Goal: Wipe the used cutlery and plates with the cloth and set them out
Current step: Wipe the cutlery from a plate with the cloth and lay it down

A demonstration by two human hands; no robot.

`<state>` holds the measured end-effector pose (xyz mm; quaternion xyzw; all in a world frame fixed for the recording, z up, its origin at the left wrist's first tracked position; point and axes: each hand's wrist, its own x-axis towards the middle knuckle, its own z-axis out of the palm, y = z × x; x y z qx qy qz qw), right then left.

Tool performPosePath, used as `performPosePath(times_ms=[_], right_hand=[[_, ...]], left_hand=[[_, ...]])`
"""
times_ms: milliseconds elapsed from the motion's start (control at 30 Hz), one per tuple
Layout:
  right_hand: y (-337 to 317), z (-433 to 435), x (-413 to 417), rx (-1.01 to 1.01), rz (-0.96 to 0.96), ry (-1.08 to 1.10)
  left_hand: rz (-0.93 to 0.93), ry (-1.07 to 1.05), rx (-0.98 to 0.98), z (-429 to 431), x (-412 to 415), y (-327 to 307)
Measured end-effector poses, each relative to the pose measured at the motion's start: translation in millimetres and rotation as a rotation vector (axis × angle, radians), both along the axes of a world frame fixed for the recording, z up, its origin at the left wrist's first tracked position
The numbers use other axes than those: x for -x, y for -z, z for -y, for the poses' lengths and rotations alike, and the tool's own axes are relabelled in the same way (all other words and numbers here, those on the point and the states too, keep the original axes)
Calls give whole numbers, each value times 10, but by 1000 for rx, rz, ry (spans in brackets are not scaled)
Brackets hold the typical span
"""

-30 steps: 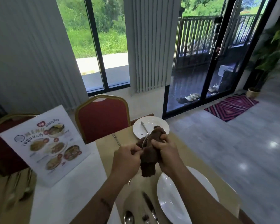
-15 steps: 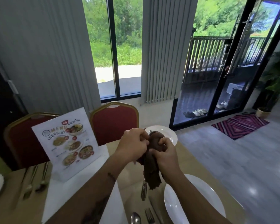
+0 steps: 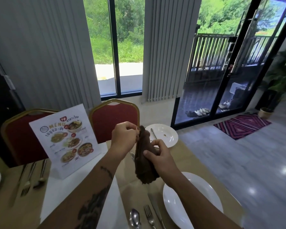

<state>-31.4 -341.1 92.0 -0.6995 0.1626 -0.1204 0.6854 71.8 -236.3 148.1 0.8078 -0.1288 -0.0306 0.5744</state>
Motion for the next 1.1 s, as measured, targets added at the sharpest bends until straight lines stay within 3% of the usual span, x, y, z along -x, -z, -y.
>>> performPosePath(times_ms=[167, 267, 367, 500, 733, 933, 1033, 1100], right_hand=[[-96, 45, -122, -3, 95, 186], [-147, 58, -175, -109, 114, 261], [-99, 77, -111, -177, 50, 146], [-23, 56, -5, 26, -49, -15], [-139, 50, -44, 252, 43, -19], [1, 145, -72, 396, -27, -6], [97, 252, -88, 293, -73, 184], [195, 325, -101, 19, -133, 286]], left_hand=[[48, 137, -92, -42, 57, 101], [101, 141, -148, -32, 90, 109], [130, 19, -117, -47, 79, 101], [85, -59, -30, -117, 27, 93], [149, 187, -178, -241, -21, -61], [57, -26, -44, -368, -93, -137], [-48, -130, 77, -460, -83, -54], [-80, -232, 121, -538, -96, 32]])
